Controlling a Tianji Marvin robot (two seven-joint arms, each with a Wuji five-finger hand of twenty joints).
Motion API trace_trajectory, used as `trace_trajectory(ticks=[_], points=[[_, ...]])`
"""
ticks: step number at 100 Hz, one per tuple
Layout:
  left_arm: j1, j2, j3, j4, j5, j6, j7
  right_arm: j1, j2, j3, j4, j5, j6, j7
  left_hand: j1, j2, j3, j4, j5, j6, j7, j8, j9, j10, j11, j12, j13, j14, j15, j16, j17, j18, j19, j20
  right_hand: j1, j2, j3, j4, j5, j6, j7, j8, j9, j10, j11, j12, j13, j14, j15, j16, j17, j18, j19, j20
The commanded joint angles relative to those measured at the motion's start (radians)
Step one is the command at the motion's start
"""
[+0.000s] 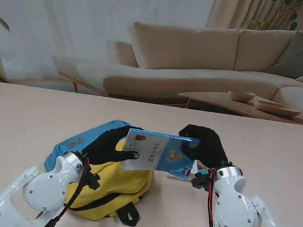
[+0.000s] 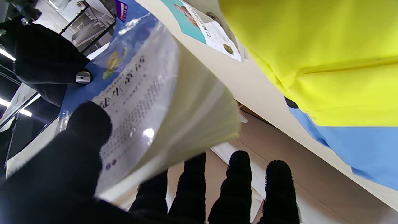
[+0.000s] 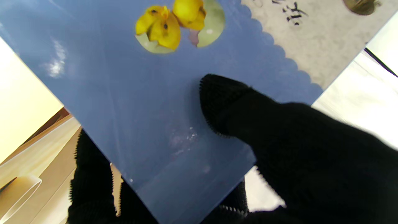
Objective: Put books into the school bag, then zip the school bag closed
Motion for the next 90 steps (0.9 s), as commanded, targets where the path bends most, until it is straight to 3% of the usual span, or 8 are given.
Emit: trace_trajectory(ticks=[1, 18, 23, 40, 53, 65, 79, 90], points=[[0.001, -0.005, 0.001, -0.014, -0.007, -0.006, -0.032, -0.004, -0.02, -0.018, -0.021, 0.008, 0.004, 0.003, -0.016, -0.028, 0.05, -0.028, 0.032, 0.017, 0.035, 0.031, 0.048, -0.004, 0.039, 0.031, 0.041, -0.015, 0.047, 0.032, 0.01, -0.012, 0.09, 0.029, 0.074, 0.084, 0.172, 0.117, 0.16, -0.078, 0.174, 0.102, 0.081, 0.019, 0.087, 0.024, 0.009, 0.009, 0.028, -0.003, 0.002, 0.008, 0.034, 0.018], [0.003, -0.003, 0.001, -0.028, -0.019, -0.007, -0.045, 0.004, -0.03, -0.052, -0.03, 0.028, 0.03, -0.029, 0.166, 0.003, 0.115, -0.009, 0.133, 0.001, 0.26, 0.217, 0.234, 0.002, 0.191, 0.124, 0.233, 0.048, 0.274, 0.138, 0.137, 0.032, 0.455, 0.072, 0.077, 0.082, 0.172, 0.117, 0.162, -0.073, 0.173, 0.101, 0.082, 0.022, 0.087, 0.024, 0.008, 0.012, 0.029, -0.003, 0.002, 0.011, 0.039, 0.021], [0.006, -0.002, -0.002, -0.034, -0.021, -0.007, -0.049, 0.005, -0.031, -0.058, -0.03, 0.03, 0.032, -0.031, 0.336, 0.001, 0.0, -0.047, 0.161, -0.021, 0.346, 0.272, 0.303, 0.0, 0.244, 0.15, 0.294, 0.068, 0.348, 0.159, 0.187, 0.046, 0.555, 0.064, 0.075, 0.082, 0.172, 0.116, 0.162, -0.073, 0.173, 0.101, 0.082, 0.022, 0.087, 0.024, 0.008, 0.011, 0.029, -0.003, 0.004, 0.009, 0.041, 0.022], [0.025, -0.006, -0.012, -0.055, -0.047, 0.0, -0.038, 0.004, -0.033, -0.067, -0.031, 0.036, 0.04, -0.034, 0.719, 0.134, -0.288, -0.003, 0.24, -0.083, 0.527, 0.319, 0.514, 0.001, 0.221, 0.41, 0.44, 0.126, 0.537, 0.211, 0.33, 0.107, 0.734, 0.093, 0.076, 0.092, 0.17, 0.076, 0.154, -0.078, 0.159, 0.091, 0.078, 0.028, 0.077, 0.016, 0.007, 0.015, 0.026, -0.004, 0.0, 0.014, 0.042, 0.026], [0.041, -0.012, -0.023, -0.064, -0.065, -0.009, -0.018, 0.002, -0.032, -0.066, -0.031, 0.042, 0.035, -0.032, 0.73, 0.184, -0.206, 0.0, 0.306, -0.138, 0.557, 0.409, 0.508, 0.015, 0.342, 0.442, 0.501, 0.166, 0.697, 0.287, 0.416, 0.136, 0.801, 0.162, 0.076, 0.151, 0.101, -0.019, 0.11, -0.095, 0.097, 0.005, 0.067, 0.034, 0.014, -0.041, -0.003, 0.008, -0.021, -0.009, -0.009, 0.016, 0.032, 0.025], [0.056, -0.017, -0.038, -0.073, -0.116, -0.017, -0.01, -0.005, -0.022, -0.05, -0.034, 0.044, 0.01, 0.006, 0.73, 0.181, -0.207, 0.016, 0.41, -0.203, 0.555, 0.583, 0.524, 0.031, 0.404, 0.512, 0.542, 0.191, 0.806, 0.326, 0.473, 0.151, 0.834, 0.237, -0.017, 0.196, -0.019, -0.079, -0.095, -0.097, 0.057, -0.251, -0.028, -0.002, -0.109, -0.135, -0.072, -0.045, -0.152, 0.048, -0.054, 0.005, -0.008, 0.004], [0.074, -0.026, -0.053, -0.079, -0.124, -0.023, 0.03, -0.016, -0.01, -0.026, -0.036, 0.052, -0.028, 0.055, 0.73, 0.173, -0.182, 0.019, 0.44, -0.189, 0.577, 0.758, 0.533, 0.023, 0.462, 0.585, 0.557, 0.181, 0.867, 0.347, 0.493, 0.158, 0.846, 0.292, -0.145, 0.338, -0.221, -0.087, -0.318, 0.001, -0.048, -0.459, -0.274, -0.041, -0.167, -0.227, -0.204, -0.064, -0.303, 0.017, -0.117, -0.017, -0.056, -0.025], [0.086, -0.03, -0.065, -0.084, -0.13, -0.026, 0.046, -0.021, -0.005, -0.01, -0.032, 0.057, -0.056, 0.075, 0.73, 0.178, -0.167, 0.02, 0.432, -0.179, 0.606, 0.823, 0.525, 0.013, 0.506, 0.612, 0.559, 0.166, 0.894, 0.359, 0.492, 0.159, 0.847, 0.305, -0.21, 0.415, -0.33, -0.036, -0.444, 0.082, -0.276, -0.493, -0.446, -0.055, -0.287, -0.345, -0.301, -0.086, -0.463, -0.048, -0.154, -0.045, -0.103, -0.055]])
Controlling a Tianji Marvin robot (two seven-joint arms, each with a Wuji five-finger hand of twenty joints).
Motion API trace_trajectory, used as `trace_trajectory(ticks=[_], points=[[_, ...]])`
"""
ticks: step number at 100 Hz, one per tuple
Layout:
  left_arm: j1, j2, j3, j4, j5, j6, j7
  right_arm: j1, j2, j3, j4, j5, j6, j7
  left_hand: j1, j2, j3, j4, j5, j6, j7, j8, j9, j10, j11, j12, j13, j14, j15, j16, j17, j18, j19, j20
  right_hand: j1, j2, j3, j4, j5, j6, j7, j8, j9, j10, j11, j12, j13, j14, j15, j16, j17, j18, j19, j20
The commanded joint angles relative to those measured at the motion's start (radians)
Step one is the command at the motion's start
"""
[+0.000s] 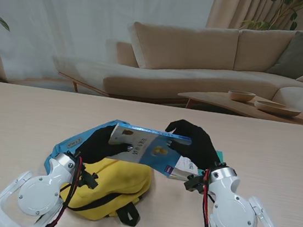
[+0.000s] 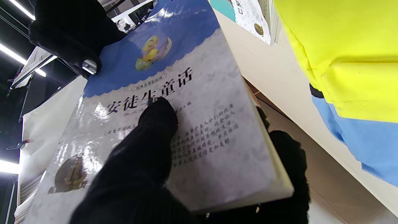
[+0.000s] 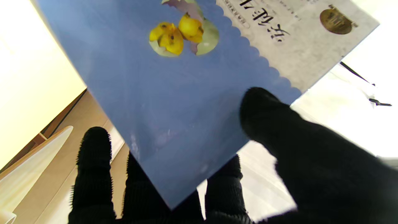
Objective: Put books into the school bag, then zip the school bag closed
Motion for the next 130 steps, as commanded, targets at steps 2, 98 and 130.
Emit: trace_trajectory(ticks=[2, 98, 130], points=[[0.014, -0.011, -0.008, -0.02, -0.01, -0.008, -0.004, -0.012, 0.002, 0.006, -0.002, 0.0, -0.013, 0.016, 0.139, 0.127, 0.113, 0.036, 0.152, -0.149, 0.254, 0.239, 0.048, -0.038, 0.151, 0.069, 0.052, 0.017, 0.102, 0.042, 0.013, 0.019, 0.042, 0.039, -0.057, 0.024, -0.066, 0.017, -0.104, 0.035, -0.106, -0.051, -0.119, -0.047, -0.081, -0.076, -0.078, -0.041, -0.101, -0.05, -0.032, -0.042, -0.041, -0.03], [0.001, -0.026, -0.016, -0.063, -0.216, 0.001, -0.012, -0.036, -0.033, -0.032, 0.118, 0.473, -0.195, 0.017, 0.138, 0.129, 0.125, 0.038, 0.147, -0.151, 0.259, 0.308, 0.044, -0.044, 0.183, 0.068, 0.056, 0.009, 0.114, 0.043, 0.013, 0.021, 0.039, 0.066, 0.043, 0.029, -0.337, -0.018, -0.291, 0.107, -0.081, -0.214, -0.267, -0.067, -0.166, -0.147, -0.138, -0.115, -0.359, -0.176, -0.008, -0.217, -0.164, -0.12], [-0.046, -0.024, 0.026, -0.04, -0.262, 0.06, -0.054, -0.035, -0.046, -0.07, 0.112, 0.524, -0.274, -0.028, 0.139, 0.131, 0.125, 0.038, 0.146, -0.148, 0.255, 0.308, 0.043, -0.04, 0.181, 0.068, 0.054, 0.01, 0.111, 0.042, 0.01, 0.02, 0.037, 0.066, 0.046, -0.078, 0.045, -0.069, 0.089, 0.033, -0.009, -0.224, 0.143, -0.061, -0.212, -0.153, 0.183, -0.066, -0.283, -0.151, 0.218, -0.164, -0.056, -0.071]])
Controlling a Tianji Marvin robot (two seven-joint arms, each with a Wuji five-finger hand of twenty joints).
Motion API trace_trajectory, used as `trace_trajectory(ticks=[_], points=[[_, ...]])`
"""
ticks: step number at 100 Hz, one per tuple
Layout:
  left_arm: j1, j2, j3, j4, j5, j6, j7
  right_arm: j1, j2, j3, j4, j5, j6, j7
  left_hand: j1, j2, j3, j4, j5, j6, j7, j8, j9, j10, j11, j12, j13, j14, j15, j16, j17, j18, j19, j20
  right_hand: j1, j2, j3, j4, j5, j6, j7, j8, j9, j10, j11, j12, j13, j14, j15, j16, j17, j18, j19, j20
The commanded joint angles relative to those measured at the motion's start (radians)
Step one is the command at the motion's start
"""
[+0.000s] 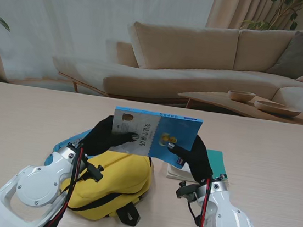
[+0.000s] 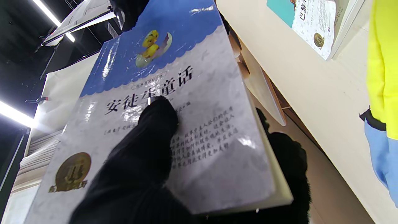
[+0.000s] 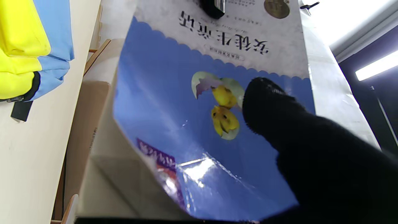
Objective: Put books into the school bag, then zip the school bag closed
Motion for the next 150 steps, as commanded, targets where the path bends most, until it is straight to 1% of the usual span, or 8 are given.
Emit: trace_trajectory(ticks=[1, 8, 18, 36, 48, 71, 89, 150], points=[[-0.006, -0.007, 0.011, -0.006, -0.007, 0.01, -0.029, -0.009, -0.013, -0.015, -0.013, -0.006, -0.008, 0.011, 0.139, 0.139, 0.125, 0.039, 0.146, -0.156, 0.263, 0.174, 0.043, -0.046, 0.134, 0.05, 0.043, 0.01, 0.084, 0.027, 0.0, 0.016, 0.033, 0.03, 0.036, 0.016, 0.04, -0.031, 0.107, -0.047, 0.02, 0.0, 0.097, -0.025, -0.017, -0.001, 0.087, 0.003, 0.022, 0.008, 0.053, 0.006, 0.038, 0.016], [-0.011, -0.007, 0.015, -0.006, -0.015, 0.021, -0.038, -0.015, -0.016, -0.018, -0.024, 0.012, -0.007, 0.004, 0.138, 0.14, 0.124, 0.039, 0.145, -0.156, 0.262, 0.174, 0.042, -0.046, 0.134, 0.049, 0.042, 0.01, 0.083, 0.026, 0.0, 0.016, 0.032, 0.03, 0.123, 0.009, 0.042, -0.144, 0.172, -0.08, 0.146, -0.147, 0.215, -0.019, -0.041, -0.009, 0.179, 0.018, 0.042, 0.006, 0.115, 0.024, 0.066, 0.009], [-0.014, -0.005, 0.016, -0.007, -0.016, 0.028, -0.047, -0.019, -0.016, -0.018, -0.034, 0.041, -0.006, 0.007, 0.138, 0.141, 0.123, 0.038, 0.14, -0.157, 0.257, 0.172, 0.039, -0.047, 0.128, 0.047, 0.038, 0.011, 0.078, 0.025, -0.004, 0.013, 0.03, 0.029, 0.295, 0.05, 0.038, -0.144, 0.282, -0.113, 0.28, -0.225, 0.392, -0.002, -0.095, -0.032, 0.293, 0.04, 0.085, 0.01, 0.204, 0.064, 0.115, 0.009], [-0.004, 0.0, 0.006, -0.022, -0.006, 0.055, -0.063, -0.032, -0.016, -0.008, -0.056, 0.093, 0.019, 0.024, 0.138, 0.117, 0.129, 0.03, 0.088, -0.131, 0.201, 0.066, 0.019, -0.034, 0.045, 0.012, -0.009, 0.032, -0.008, -0.004, -0.059, -0.001, -0.018, -0.007, 0.363, 0.064, 0.112, -0.139, 0.474, -0.131, 0.282, -0.019, 0.492, 0.038, -0.02, 0.038, 0.41, 0.114, 0.226, 0.066, 0.312, 0.146, 0.284, 0.052], [0.011, -0.001, -0.002, -0.036, -0.003, 0.072, -0.058, -0.038, -0.019, 0.002, -0.073, 0.12, 0.057, 0.021, 0.111, 0.023, 0.143, 0.018, -0.039, -0.105, 0.17, -0.154, -0.012, -0.023, -0.211, 0.073, -0.117, 0.026, -0.171, -0.053, -0.185, -0.03, -0.094, -0.118, 0.369, 0.043, 0.139, -0.142, 0.511, -0.122, 0.278, 0.07, 0.514, 0.074, 0.048, 0.075, 0.48, 0.153, 0.326, 0.1, 0.399, 0.198, 0.377, 0.083], [0.042, 0.002, -0.026, -0.051, 0.028, 0.055, -0.051, -0.037, -0.03, 0.018, -0.094, 0.18, 0.113, -0.003, -0.228, -0.011, 0.352, 0.026, -0.18, -0.039, -0.045, -0.406, -0.303, -0.031, -0.2, -0.347, -0.295, -0.038, -0.437, -0.157, -0.346, -0.077, -0.187, -0.247, 0.37, 0.015, 0.168, -0.143, 0.531, -0.1, 0.265, 0.083, 0.538, 0.095, 0.042, 0.074, 0.528, 0.178, 0.325, 0.089, 0.469, 0.232, 0.385, 0.066], [0.072, 0.005, -0.051, -0.061, 0.053, 0.026, -0.046, -0.034, -0.039, 0.024, -0.105, 0.204, 0.146, -0.033, -0.431, -0.003, 0.34, 0.052, -0.26, -0.013, -0.199, -0.543, -0.41, -0.034, -0.324, -0.47, -0.392, -0.072, -0.57, -0.221, -0.419, -0.098, -0.302, -0.284, 0.372, 0.003, 0.179, -0.144, 0.537, -0.092, 0.266, 0.089, 0.549, 0.107, 0.043, 0.08, 0.552, 0.182, 0.326, 0.087, 0.498, 0.245, 0.389, 0.052], [0.278, 0.042, -0.22, -0.159, 0.39, -0.014, -0.1, -0.016, -0.05, 0.105, -0.073, 0.232, 0.176, -0.064, -0.503, -0.018, 0.23, 0.031, -0.224, -0.013, -0.298, -0.643, -0.428, -0.028, -0.419, -0.536, -0.469, -0.096, -0.725, -0.275, -0.5, -0.12, -0.553, -0.314, 0.372, -0.012, 0.195, -0.146, 0.548, -0.083, 0.267, 0.086, 0.565, 0.114, 0.034, 0.081, 0.574, 0.19, 0.316, 0.082, 0.525, 0.265, 0.395, 0.021]])
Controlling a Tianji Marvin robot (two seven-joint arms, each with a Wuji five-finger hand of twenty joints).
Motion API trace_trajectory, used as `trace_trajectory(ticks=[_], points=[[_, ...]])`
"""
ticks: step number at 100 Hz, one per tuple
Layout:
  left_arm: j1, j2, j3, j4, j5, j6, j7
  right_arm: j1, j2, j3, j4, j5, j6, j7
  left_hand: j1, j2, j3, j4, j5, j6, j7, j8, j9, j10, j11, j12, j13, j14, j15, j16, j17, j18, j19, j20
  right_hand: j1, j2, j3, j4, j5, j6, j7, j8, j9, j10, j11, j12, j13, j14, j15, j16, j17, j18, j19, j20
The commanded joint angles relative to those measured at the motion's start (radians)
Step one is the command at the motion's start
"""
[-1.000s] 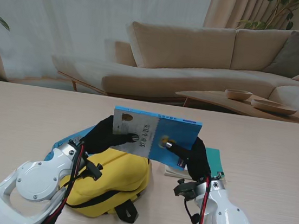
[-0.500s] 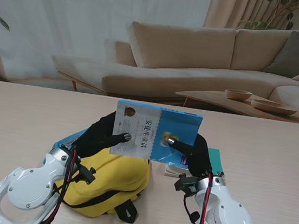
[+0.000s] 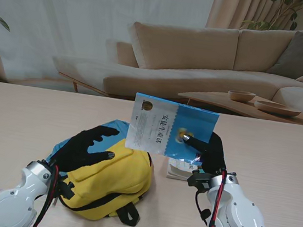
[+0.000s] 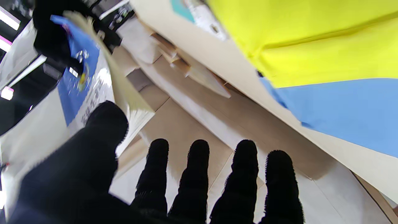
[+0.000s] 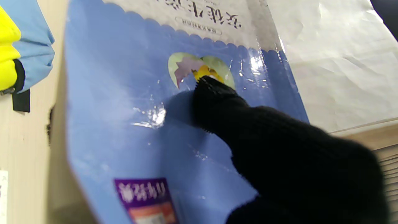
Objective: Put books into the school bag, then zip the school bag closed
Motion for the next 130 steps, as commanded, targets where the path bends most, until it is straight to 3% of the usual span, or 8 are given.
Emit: trace_trajectory(ticks=[1, 54, 97, 107, 111, 116, 121, 130], points=[[0.022, 0.015, -0.006, -0.02, -0.001, 0.012, -0.05, 0.005, -0.01, 0.008, 0.01, -0.002, -0.003, 0.004, -0.024, 0.003, -0.032, 0.017, 0.013, -0.009, -0.009, -0.014, -0.008, -0.011, -0.018, -0.014, -0.014, -0.024, -0.024, -0.021, -0.024, -0.03, -0.035, -0.017, 0.089, 0.069, 0.107, -0.01, 0.152, -0.131, 0.159, 0.091, 0.057, 0.006, 0.027, 0.027, 0.093, 0.008, 0.054, 0.031, 0.033, 0.018, 0.059, -0.003], [0.02, 0.077, 0.055, -0.048, 0.378, 0.073, -0.299, 0.016, -0.017, 0.024, 0.038, 0.01, 0.001, -0.015, -0.032, 0.035, -0.119, 0.024, -0.027, -0.01, -0.032, 0.014, -0.033, -0.053, -0.02, 0.005, -0.037, -0.065, -0.049, -0.015, -0.031, -0.066, -0.088, -0.001, 0.089, 0.065, 0.11, -0.011, 0.155, -0.13, 0.161, 0.09, 0.06, 0.004, 0.023, 0.027, 0.092, 0.009, 0.05, 0.032, 0.028, 0.02, 0.063, -0.017], [-0.094, 0.091, 0.187, 0.037, 0.584, 0.137, -0.368, 0.012, -0.017, 0.031, 0.035, 0.02, 0.008, -0.014, 0.035, 0.039, -0.005, 0.032, -0.036, -0.025, 0.103, 0.122, -0.022, -0.088, 0.091, 0.086, -0.008, -0.085, 0.049, 0.045, -0.002, -0.085, 0.001, 0.06, 0.09, 0.065, 0.111, -0.011, 0.156, -0.132, 0.162, 0.093, 0.059, 0.003, 0.023, 0.028, 0.091, 0.009, 0.05, 0.033, 0.025, 0.019, 0.066, -0.022], [-0.109, 0.091, 0.203, 0.052, 0.581, 0.156, -0.364, 0.01, -0.018, 0.033, 0.035, 0.022, 0.01, -0.015, 0.127, 0.045, 0.006, 0.021, 0.027, -0.045, 0.219, 0.221, 0.067, -0.082, 0.177, 0.141, 0.05, -0.075, 0.128, 0.081, 0.029, -0.074, 0.081, 0.064, 0.09, 0.065, 0.112, -0.011, 0.157, -0.132, 0.162, 0.094, 0.06, 0.004, 0.024, 0.028, 0.092, 0.009, 0.051, 0.033, 0.026, 0.02, 0.068, -0.023], [-0.113, 0.09, 0.206, 0.055, 0.578, 0.161, -0.362, 0.01, -0.017, 0.033, 0.035, 0.023, 0.01, -0.015, 0.206, 0.031, -0.039, -0.002, 0.044, -0.05, 0.257, 0.262, 0.104, -0.081, 0.22, 0.168, 0.081, -0.07, 0.17, 0.099, 0.046, -0.069, 0.121, 0.064, 0.089, 0.065, 0.111, -0.011, 0.157, -0.131, 0.162, 0.094, 0.06, 0.003, 0.024, 0.028, 0.091, 0.01, 0.051, 0.034, 0.025, 0.02, 0.068, -0.024], [-0.117, 0.089, 0.208, 0.059, 0.576, 0.166, -0.356, 0.01, -0.017, 0.034, 0.036, 0.022, 0.011, -0.012, 0.307, 0.027, -0.13, 0.002, 0.073, -0.075, 0.311, 0.273, 0.156, -0.08, 0.261, 0.19, 0.131, -0.058, 0.219, 0.115, 0.072, -0.057, 0.164, 0.061, 0.09, 0.065, 0.112, -0.011, 0.157, -0.131, 0.162, 0.095, 0.06, 0.003, 0.023, 0.028, 0.091, 0.01, 0.052, 0.034, 0.024, 0.019, 0.068, -0.024], [-0.119, 0.087, 0.21, 0.064, 0.568, 0.174, -0.339, 0.01, -0.017, 0.034, 0.036, 0.023, 0.014, -0.01, 0.392, 0.037, -0.198, 0.012, 0.09, -0.086, 0.367, 0.264, 0.237, -0.077, 0.244, 0.359, 0.175, -0.043, 0.278, 0.134, 0.098, -0.049, 0.218, 0.056, 0.09, 0.065, 0.112, -0.011, 0.157, -0.131, 0.162, 0.095, 0.061, 0.006, 0.024, 0.028, 0.091, 0.011, 0.052, 0.034, 0.024, 0.019, 0.069, -0.024], [-0.122, 0.084, 0.206, 0.066, 0.531, 0.177, -0.317, 0.008, -0.017, 0.036, 0.034, 0.028, 0.018, -0.011, 0.476, 0.07, -0.238, 0.009, 0.191, -0.102, 0.435, 0.268, 0.404, -0.063, 0.238, 0.444, 0.283, -0.006, 0.393, 0.163, 0.172, -0.019, 0.319, 0.068, 0.089, 0.065, 0.112, -0.011, 0.156, -0.13, 0.161, 0.095, 0.06, 0.006, 0.024, 0.028, 0.088, 0.014, 0.052, 0.034, 0.024, 0.021, 0.07, -0.024]])
